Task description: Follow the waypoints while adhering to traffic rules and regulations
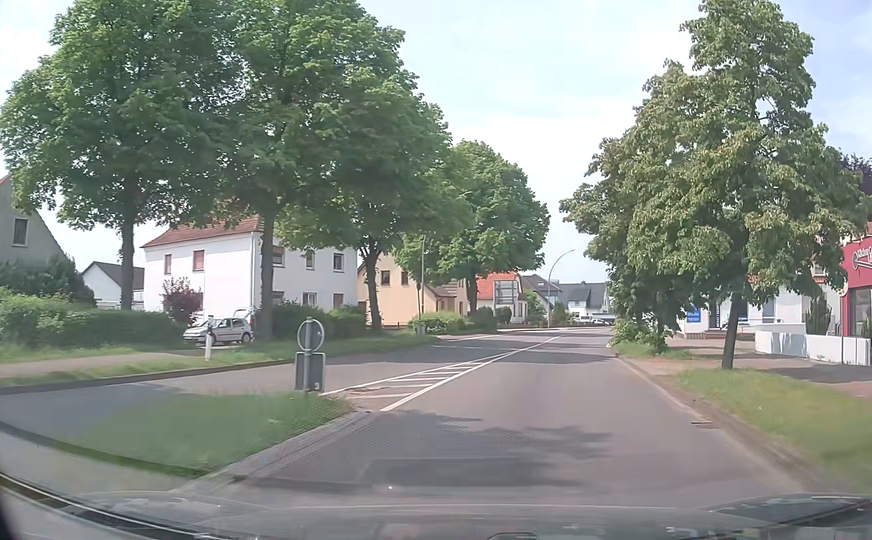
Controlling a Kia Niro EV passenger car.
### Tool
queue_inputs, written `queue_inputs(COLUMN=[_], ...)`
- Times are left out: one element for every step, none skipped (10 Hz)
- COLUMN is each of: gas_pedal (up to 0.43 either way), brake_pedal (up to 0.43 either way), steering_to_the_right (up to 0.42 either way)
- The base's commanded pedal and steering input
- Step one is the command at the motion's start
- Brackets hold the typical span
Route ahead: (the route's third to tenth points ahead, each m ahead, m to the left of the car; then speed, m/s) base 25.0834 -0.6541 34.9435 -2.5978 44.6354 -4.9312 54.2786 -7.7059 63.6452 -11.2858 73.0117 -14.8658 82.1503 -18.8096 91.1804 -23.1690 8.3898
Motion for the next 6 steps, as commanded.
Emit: queue_inputs(gas_pedal=[0.268,0.268,0.28,0.28,0.28,0.28], brake_pedal=[0.0,0.0,0.0,0.0,0.0,0.0], steering_to_the_right=[0.101,0.086,0.068,0.055,0.047,0.045])
